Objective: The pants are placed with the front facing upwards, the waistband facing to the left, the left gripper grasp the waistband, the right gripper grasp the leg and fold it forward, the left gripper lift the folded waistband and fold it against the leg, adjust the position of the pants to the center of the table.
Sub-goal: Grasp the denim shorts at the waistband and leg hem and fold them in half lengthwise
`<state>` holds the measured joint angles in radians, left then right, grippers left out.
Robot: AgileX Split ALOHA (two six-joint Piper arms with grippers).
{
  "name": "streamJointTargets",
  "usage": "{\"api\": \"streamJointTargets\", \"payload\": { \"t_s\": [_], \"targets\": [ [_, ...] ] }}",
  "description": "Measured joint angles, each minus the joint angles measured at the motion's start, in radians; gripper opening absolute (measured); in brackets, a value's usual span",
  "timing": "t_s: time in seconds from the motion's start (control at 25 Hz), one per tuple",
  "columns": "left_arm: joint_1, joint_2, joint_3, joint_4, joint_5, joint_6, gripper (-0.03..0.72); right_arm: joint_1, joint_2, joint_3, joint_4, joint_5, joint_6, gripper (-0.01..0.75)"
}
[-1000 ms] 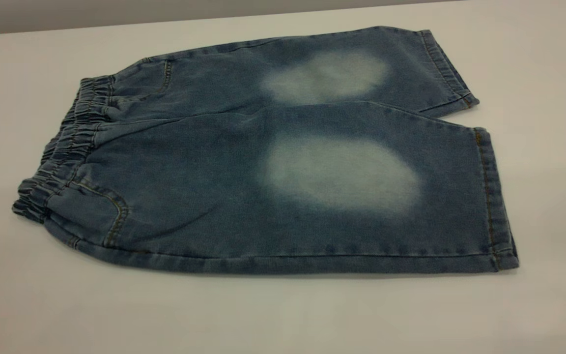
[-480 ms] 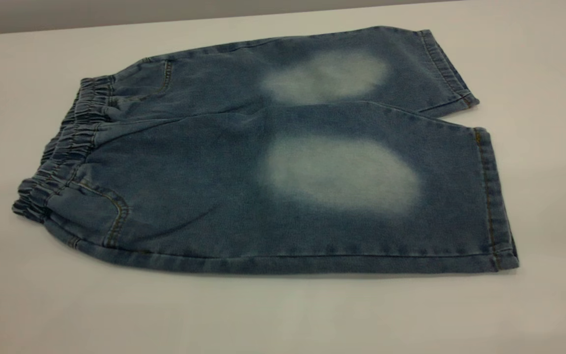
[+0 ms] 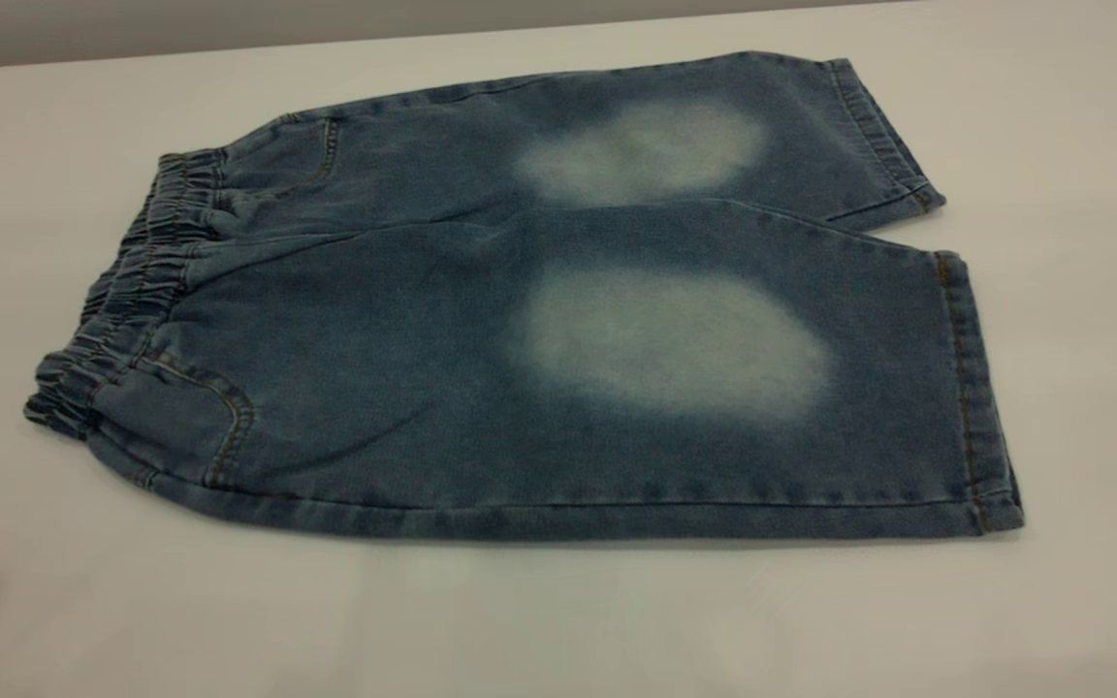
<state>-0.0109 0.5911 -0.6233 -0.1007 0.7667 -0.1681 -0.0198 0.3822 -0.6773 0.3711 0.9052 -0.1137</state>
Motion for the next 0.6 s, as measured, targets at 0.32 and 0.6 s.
{"api": "streamJointTargets", "payload": {
  "t_s": [0.32, 0.6],
  "targets": [
    [0.000, 0.394, 0.000, -0.057, -0.199, 0.005, 0.392, 0.000, 0.384, -0.002, 0.139, -0.109, -0.107, 0.479],
    [0.000, 0.682, 0.000, -0.057, -0.322, 0.005, 0.392, 0.000, 0.653, 0.000, 0.261, -0.157, -0.225, 0.479]
  ]
}}
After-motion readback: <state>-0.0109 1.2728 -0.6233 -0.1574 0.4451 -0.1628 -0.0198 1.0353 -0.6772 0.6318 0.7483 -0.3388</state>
